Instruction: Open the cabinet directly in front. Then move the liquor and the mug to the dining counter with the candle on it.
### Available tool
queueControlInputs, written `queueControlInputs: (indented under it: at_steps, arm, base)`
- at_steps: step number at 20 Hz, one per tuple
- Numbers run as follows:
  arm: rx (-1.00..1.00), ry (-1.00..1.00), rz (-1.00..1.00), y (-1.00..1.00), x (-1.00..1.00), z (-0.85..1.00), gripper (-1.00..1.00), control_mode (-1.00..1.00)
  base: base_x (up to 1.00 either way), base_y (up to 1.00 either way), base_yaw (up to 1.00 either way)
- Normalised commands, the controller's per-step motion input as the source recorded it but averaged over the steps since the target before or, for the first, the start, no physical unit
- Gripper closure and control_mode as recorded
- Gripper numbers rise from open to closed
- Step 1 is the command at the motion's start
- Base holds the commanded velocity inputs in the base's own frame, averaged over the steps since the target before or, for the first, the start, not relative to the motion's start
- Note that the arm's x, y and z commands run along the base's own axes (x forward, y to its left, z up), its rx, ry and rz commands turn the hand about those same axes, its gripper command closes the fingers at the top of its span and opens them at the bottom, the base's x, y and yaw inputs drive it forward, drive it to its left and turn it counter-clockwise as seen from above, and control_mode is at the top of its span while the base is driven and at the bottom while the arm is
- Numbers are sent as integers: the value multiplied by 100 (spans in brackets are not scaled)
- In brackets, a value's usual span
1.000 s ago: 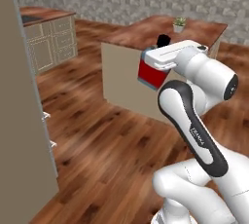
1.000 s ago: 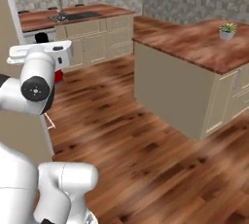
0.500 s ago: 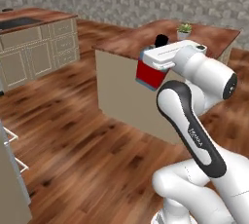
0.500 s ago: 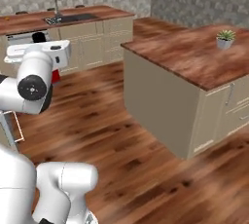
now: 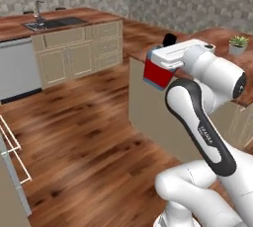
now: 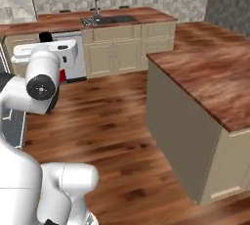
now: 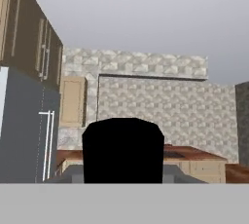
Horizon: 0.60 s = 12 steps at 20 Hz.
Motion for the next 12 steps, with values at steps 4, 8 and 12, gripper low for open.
queueControlInputs:
  at_steps: [4, 8, 12]
  arm:
    - [0, 0, 0, 0, 0, 0, 100, 100]
    - [0, 0, 0, 0, 0, 0, 100, 100]
    - [0, 0, 0, 0, 0, 0, 100, 100]
  base:
    - [100, -19, 48]
    - [100, -48, 35]
    - [100, -80, 24]
